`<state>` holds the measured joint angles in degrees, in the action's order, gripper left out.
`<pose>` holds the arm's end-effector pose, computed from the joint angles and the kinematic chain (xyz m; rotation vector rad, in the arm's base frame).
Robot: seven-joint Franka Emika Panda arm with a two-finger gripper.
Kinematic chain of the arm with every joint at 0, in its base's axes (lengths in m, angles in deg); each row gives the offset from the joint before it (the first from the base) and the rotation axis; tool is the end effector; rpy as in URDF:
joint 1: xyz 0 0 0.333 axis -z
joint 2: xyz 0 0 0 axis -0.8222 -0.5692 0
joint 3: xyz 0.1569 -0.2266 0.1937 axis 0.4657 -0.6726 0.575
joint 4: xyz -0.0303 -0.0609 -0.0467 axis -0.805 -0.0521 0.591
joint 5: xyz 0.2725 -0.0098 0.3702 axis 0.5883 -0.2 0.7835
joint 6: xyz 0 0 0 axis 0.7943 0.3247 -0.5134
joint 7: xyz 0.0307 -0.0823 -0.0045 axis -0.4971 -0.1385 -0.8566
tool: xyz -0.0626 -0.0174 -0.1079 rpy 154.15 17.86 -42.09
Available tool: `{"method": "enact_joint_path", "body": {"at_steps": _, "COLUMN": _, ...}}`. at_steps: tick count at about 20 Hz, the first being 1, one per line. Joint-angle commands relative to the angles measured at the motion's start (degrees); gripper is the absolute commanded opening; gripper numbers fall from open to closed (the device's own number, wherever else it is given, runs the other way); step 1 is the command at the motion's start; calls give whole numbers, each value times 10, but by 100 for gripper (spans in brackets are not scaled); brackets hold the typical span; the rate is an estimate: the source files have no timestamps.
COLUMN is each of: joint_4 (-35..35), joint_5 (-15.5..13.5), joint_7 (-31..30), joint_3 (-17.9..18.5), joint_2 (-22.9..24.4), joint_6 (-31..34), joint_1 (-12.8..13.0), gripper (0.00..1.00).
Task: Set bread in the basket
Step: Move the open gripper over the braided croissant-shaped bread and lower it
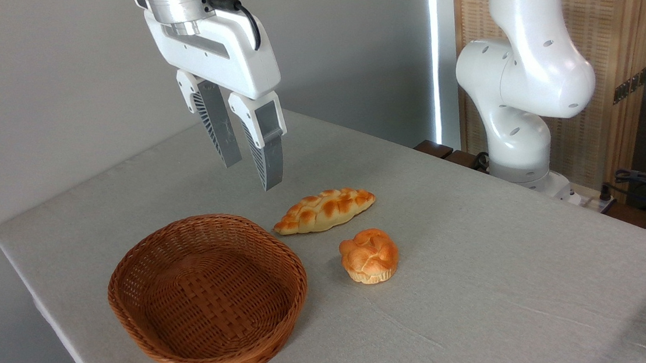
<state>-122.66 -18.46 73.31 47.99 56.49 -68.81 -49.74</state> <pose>0.6103 -0.0452 0.6251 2.8498 -1.2210 -0.0016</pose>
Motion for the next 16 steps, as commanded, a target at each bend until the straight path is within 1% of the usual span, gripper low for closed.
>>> {"method": "enact_joint_path", "body": {"at_steps": 1, "joint_4": -14, "joint_5": -3, "joint_7": 7, "joint_3": 6, "joint_2": 11, "joint_6": -3, "joint_1": 2, "gripper": 100}}
{"method": "enact_joint_path", "body": {"at_steps": 6, "joint_4": -16, "joint_5": -3, "joint_7": 7, "joint_3": 4, "joint_2": 12, "joint_6": 1, "joint_1": 2, "gripper": 100}}
{"method": "enact_joint_path", "body": {"at_steps": 9, "joint_4": -45, "joint_5": -6, "joint_7": 3, "joint_3": -4, "joint_2": 28, "joint_6": -6, "joint_1": 1, "gripper": 100}}
{"method": "enact_joint_path", "body": {"at_steps": 10, "joint_4": -57, "joint_5": -15, "joint_7": 0, "joint_3": -14, "joint_2": 32, "joint_6": -5, "joint_1": 2, "gripper": 100}}
{"method": "enact_joint_path", "body": {"at_steps": 13, "joint_4": -131, "joint_5": -34, "joint_7": -1, "joint_3": -36, "joint_2": 70, "joint_6": -13, "joint_1": 2, "gripper": 100}}
{"method": "enact_joint_path", "body": {"at_steps": 16, "joint_4": -218, "joint_5": -37, "joint_7": 9, "joint_3": -70, "joint_2": 109, "joint_6": -53, "joint_1": 6, "gripper": 100}}
